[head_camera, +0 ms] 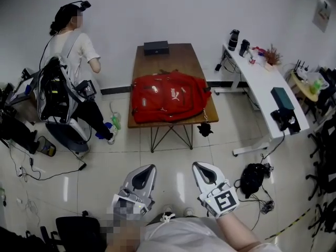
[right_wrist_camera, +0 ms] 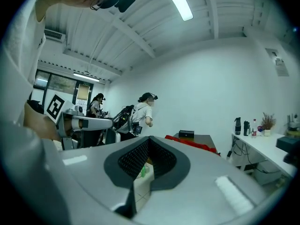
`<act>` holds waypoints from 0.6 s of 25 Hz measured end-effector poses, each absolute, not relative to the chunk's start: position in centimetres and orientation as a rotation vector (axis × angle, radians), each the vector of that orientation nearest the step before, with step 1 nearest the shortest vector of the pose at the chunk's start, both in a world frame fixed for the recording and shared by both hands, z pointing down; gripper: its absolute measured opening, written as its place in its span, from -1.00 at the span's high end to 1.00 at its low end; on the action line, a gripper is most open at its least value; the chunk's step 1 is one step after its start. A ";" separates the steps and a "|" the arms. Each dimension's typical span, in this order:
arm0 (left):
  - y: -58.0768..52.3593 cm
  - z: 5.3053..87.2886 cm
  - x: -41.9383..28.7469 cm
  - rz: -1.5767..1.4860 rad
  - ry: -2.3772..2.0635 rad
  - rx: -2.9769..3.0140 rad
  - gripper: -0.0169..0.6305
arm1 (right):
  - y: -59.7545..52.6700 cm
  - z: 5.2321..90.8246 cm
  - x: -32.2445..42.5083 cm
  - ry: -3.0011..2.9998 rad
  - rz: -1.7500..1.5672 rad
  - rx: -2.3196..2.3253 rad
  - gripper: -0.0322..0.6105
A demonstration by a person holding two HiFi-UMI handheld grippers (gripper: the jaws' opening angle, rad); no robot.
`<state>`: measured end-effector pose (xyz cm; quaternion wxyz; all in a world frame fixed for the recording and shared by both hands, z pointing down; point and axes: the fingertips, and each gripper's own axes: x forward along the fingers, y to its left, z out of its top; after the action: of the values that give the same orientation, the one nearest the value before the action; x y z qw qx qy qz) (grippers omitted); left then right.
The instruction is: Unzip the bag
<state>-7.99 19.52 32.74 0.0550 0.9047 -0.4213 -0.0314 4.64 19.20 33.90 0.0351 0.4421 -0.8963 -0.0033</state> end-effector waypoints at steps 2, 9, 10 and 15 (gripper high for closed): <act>19.7 32.7 -7.5 -0.089 -1.278 2.756 0.92 | 19.3 33.8 4.8 -2.734 -0.010 1.347 0.88; 19.9 32.7 -6.5 -0.078 -1.258 2.775 0.93 | 19.0 34.2 5.2 -2.685 0.070 1.350 0.88; 19.7 32.6 -6.7 -0.077 -1.264 2.777 0.92 | 19.0 34.1 5.0 -2.695 0.059 1.351 0.88; 19.3 32.5 -7.1 -0.070 -1.288 2.771 0.92 | 18.7 34.1 4.9 -2.701 0.085 1.346 0.88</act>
<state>-7.07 19.32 32.47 0.0426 0.9057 -0.4212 -0.0229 4.89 18.68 34.06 0.0613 0.4451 -0.8929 0.0281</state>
